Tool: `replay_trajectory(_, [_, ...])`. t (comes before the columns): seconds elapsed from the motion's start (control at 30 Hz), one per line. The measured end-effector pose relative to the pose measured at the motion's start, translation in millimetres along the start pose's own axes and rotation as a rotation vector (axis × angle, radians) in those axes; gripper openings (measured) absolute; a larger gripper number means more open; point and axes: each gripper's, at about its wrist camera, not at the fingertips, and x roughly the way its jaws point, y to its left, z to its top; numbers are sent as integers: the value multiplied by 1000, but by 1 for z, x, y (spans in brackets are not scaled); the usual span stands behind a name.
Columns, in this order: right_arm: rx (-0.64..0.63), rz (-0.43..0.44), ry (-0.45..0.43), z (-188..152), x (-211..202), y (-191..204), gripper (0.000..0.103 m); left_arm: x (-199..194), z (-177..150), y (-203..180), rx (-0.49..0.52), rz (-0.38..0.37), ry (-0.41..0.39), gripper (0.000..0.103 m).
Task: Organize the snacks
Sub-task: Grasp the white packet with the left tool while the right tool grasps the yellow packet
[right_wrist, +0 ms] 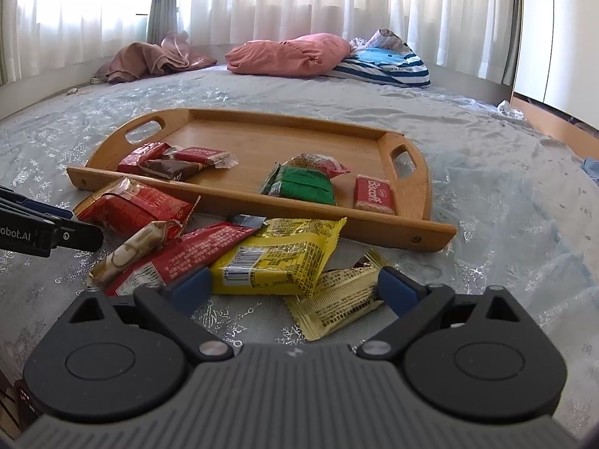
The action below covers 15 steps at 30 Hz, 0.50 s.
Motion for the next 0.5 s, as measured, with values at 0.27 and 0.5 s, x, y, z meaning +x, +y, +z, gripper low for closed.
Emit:
replay_trajectory(0.27, [-30, 13, -20, 2, -3, 5, 84, -1, -2, -1, 3, 3, -6, 42])
replay_trajectory(0.5, [-29, 27, -32, 2, -3, 8, 76, -5, -3, 2, -12, 1, -8, 42])
